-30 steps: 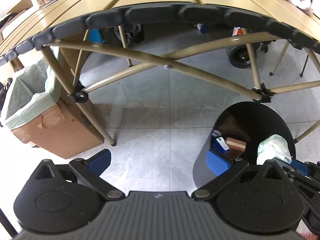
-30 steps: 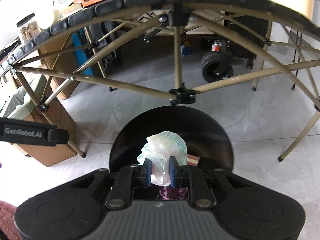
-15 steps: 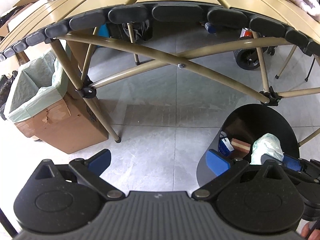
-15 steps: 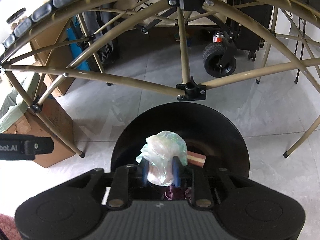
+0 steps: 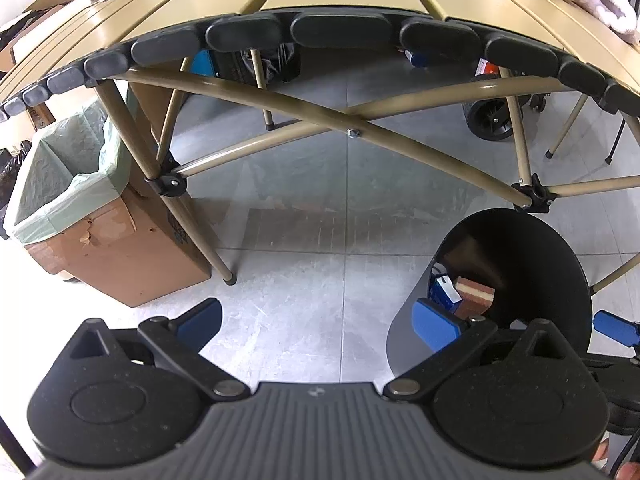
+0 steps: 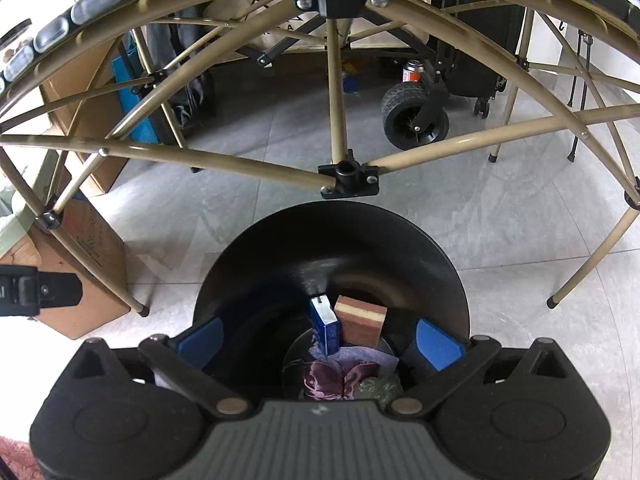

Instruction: Collect trash

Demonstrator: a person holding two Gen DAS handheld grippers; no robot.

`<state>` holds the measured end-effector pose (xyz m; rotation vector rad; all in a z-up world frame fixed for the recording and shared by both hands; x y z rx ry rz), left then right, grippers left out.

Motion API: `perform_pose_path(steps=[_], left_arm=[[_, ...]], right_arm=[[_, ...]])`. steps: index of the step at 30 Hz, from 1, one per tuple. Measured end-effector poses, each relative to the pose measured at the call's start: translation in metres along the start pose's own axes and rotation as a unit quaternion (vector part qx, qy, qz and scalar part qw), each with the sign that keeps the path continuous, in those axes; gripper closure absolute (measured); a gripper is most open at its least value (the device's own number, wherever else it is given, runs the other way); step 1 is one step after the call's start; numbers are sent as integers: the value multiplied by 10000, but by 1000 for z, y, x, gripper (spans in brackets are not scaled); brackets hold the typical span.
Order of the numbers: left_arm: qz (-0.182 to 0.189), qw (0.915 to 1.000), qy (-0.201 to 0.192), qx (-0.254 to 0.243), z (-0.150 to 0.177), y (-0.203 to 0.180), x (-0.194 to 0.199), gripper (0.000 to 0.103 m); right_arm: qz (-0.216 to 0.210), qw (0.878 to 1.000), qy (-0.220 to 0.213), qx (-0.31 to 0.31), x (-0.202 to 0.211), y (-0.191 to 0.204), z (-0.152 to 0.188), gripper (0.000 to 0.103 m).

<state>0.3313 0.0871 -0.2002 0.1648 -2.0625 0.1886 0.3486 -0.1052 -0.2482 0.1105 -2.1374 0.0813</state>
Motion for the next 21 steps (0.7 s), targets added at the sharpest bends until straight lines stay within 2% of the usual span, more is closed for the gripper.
perform_pose_path(steps=[13,21], left_arm=[[42,10000,-25,19,-1,-1,2,0],[201,9995,-240,19,-4,-6,19,0]], right_arm=[[-57,9998,-60,168,6,2,0,0],[-26,9994,-280,213,21,-1,-5,0]])
Point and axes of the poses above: each gripper's, at about its wrist camera, not at the fingertips, and x roughly against the way its jaws point, y to its left, z to its underside, the point moved 5 cm from there along -x, roughly the way its jaws point, and after that the axes turned 8 degrees about z, right-handed, at the moved point
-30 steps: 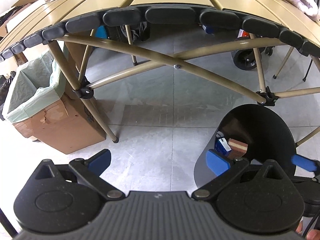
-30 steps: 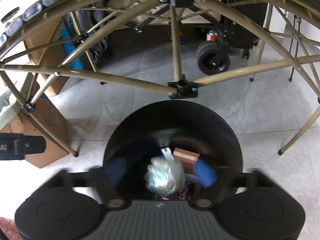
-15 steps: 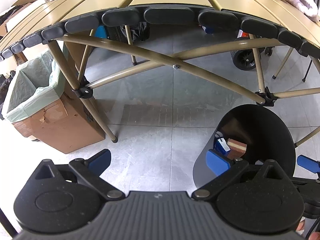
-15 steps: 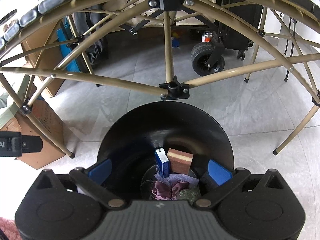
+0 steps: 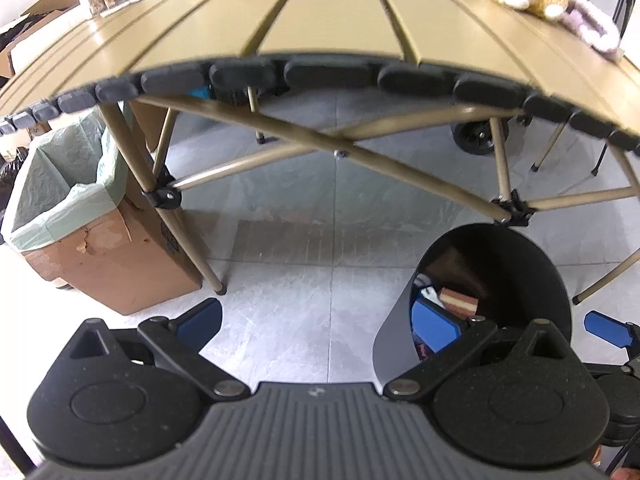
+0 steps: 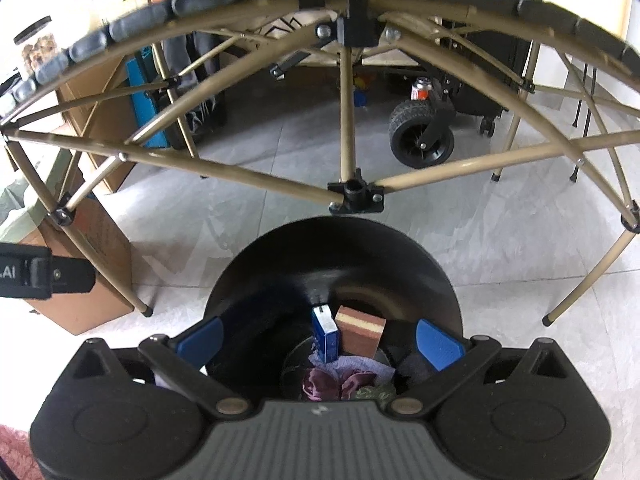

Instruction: Collect trash

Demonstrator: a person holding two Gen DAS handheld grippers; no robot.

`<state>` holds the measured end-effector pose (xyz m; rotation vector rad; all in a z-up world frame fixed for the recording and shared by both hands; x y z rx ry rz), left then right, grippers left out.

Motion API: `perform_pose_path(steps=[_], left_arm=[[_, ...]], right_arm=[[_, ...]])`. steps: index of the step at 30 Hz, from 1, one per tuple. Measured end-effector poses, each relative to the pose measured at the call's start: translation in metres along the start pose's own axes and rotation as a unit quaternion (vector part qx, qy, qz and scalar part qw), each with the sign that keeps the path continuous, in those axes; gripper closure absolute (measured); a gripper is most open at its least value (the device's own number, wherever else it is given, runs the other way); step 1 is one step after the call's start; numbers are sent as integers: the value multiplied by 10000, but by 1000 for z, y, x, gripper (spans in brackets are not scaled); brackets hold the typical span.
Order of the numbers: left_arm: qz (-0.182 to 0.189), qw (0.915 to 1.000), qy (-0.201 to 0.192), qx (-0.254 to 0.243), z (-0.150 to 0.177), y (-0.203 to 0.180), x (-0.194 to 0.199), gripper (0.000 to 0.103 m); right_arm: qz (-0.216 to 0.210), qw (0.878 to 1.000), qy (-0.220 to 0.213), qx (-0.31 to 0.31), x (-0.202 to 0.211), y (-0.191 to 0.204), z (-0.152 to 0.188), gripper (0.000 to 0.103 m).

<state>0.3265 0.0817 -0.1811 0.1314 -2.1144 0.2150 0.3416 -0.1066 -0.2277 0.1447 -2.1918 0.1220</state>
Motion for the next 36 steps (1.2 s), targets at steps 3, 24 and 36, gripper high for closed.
perform_pose_path(steps=[3,24,36], left_arm=[[45,9999,-157,38,-3,1,9,0],[873,9740,-2083,-156,-25,-14,105,0],[630,9557,-2870,159,-77,-1,131,0]], right_arm=[[31,9999,-155,23,12,-3,-4,0],[-506,9688,-2423,-100,147,-36,-47,0],[-710,9383,-3368,-328,169,-49,-90,0]])
Point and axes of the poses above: each gripper's, at about its wrist camera, not at the fingertips, and x roughly against the way its jaws point, y to its left, z to its underside, the point moved 5 cm from there along -x, roughly the way its jaws point, and after that the axes turned 8 degrees about z, right-handed, at the moved point
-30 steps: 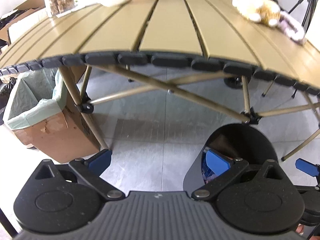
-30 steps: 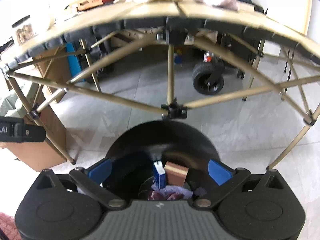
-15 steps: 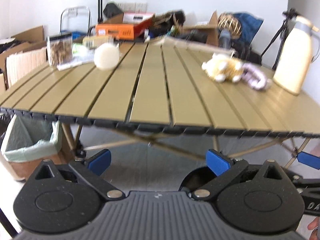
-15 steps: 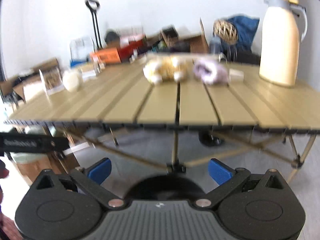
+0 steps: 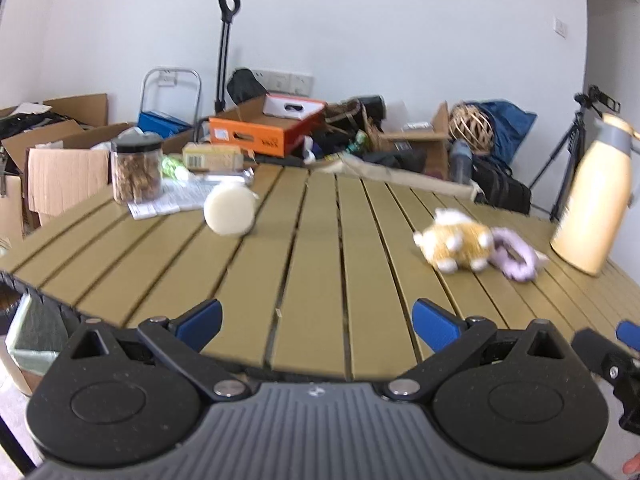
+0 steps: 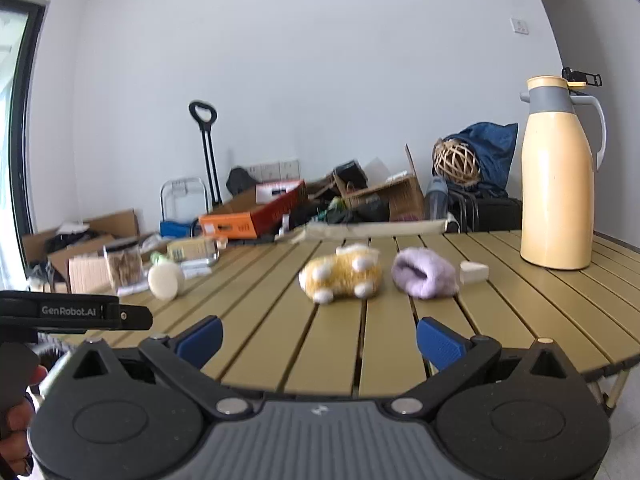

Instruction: Collect trash

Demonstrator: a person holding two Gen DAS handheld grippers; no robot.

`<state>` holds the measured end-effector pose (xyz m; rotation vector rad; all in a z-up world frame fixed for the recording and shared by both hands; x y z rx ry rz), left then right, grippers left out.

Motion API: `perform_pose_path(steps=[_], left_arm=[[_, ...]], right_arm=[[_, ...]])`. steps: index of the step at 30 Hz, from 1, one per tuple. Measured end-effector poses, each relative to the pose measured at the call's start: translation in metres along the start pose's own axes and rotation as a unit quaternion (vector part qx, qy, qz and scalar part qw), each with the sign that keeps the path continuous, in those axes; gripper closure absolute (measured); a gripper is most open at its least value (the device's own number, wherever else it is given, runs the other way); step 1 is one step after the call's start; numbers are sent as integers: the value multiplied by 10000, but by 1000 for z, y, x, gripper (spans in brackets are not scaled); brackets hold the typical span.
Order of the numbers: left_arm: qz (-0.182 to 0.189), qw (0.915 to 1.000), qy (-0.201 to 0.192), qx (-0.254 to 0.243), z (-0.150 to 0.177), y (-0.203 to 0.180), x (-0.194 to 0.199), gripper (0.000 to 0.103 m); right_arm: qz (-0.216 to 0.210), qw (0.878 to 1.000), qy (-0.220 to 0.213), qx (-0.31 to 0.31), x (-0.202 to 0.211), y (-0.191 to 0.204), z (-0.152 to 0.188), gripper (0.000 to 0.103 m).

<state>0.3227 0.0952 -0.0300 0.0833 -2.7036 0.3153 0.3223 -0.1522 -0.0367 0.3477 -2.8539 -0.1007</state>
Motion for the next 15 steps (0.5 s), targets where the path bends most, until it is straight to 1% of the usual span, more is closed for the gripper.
perform_pose_path(steps=[5,8,9,12,15], left_arm=[[-99,9993,-326,133,-35,13,-9,0],[-248,9984,-470,171,-52,22,-20,0],[-273,9982,-501,179,-57,26,-24,0],[-452,9976,-496,184,-73,38,-41,0],[-476,9976,-430,251,-86,52,-57,0]], right_arm=[[-90,9996,-123,-237,-24,-1,-12,0],[115,9996,-207,-124,-38,1,-17,0],[120,9997,-196,-98,-42,2,-17,0],[57,9999,-78,-116,-56,3,-16,0],[85,10000,-22,-33,-68,4,-17,0]])
Point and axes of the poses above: each gripper's, at about its wrist camera, not at the fingertips, and x roughly against the way its jaws point, y to its left, z to its underside, the point moved 5 cm from there along -x, roughly the way its jaws point, and after that the axes turned 8 degrees about z, right-handed, at the moved point
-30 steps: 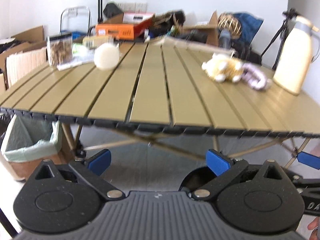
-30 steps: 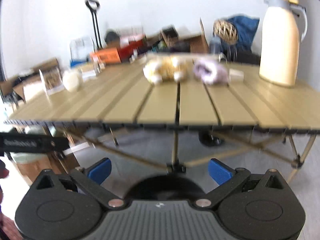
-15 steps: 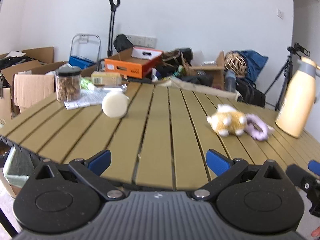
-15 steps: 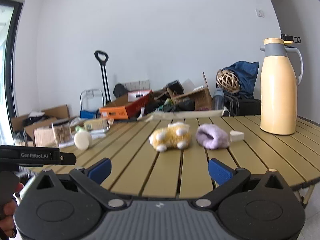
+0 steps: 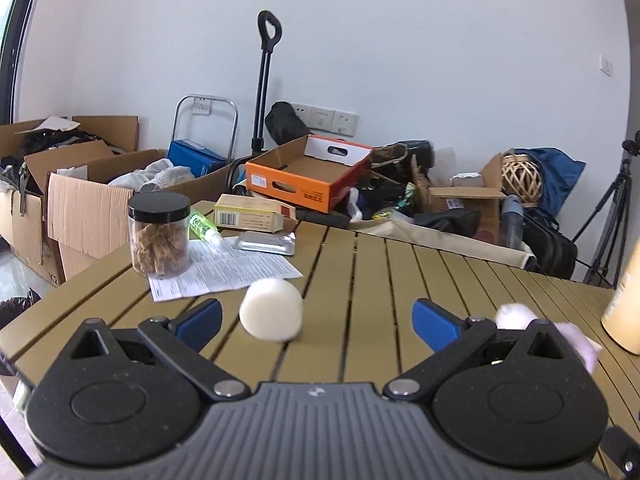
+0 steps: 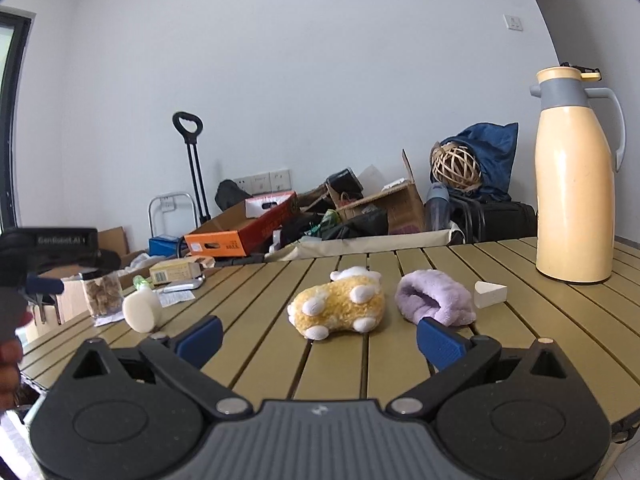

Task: Collect trash
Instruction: 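Close the left gripper on the white foam cylinder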

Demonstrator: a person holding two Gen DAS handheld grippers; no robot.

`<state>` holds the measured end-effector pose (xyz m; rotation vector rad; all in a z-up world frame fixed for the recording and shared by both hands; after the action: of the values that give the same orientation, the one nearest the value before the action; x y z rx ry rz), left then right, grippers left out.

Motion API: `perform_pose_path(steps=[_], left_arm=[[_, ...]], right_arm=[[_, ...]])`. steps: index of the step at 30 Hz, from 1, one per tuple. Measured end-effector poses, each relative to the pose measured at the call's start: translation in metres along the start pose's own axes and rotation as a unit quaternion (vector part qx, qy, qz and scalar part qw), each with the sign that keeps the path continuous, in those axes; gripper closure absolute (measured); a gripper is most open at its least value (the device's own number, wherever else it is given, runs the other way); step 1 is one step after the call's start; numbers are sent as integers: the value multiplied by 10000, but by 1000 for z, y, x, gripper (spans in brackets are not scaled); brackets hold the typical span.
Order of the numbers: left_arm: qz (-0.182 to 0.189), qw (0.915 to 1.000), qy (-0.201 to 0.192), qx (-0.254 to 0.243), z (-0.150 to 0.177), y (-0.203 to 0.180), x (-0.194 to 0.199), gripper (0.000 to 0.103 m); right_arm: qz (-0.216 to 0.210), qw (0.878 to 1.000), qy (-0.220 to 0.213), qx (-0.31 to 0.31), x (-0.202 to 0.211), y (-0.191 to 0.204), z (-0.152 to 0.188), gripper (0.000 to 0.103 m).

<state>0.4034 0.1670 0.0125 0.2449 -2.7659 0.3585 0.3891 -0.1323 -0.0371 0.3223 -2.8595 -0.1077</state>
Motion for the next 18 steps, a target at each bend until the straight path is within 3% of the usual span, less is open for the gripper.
perform_pose_path(steps=[5,18], left_arm=[[-148,9996,201,143,-9,24,-36,0],[-329,9961,753,327,5,48,-114,1]], right_arm=[[149,9996,30,258,-22,-2,-4,0],[493,9985,228,38,-69,-17,-7,0]])
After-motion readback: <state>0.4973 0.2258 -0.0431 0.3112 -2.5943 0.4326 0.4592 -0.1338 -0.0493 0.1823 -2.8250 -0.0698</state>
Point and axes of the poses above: each gripper's, at about its wrist camera, not at the fingertips, and x roughly against the way its jaws point, y to its left, z to its underside, the point moved 5 cm from there along -x, roughly the way its jaws point, and after that the axes turned 8 degrees about z, right-handed, at the moved point
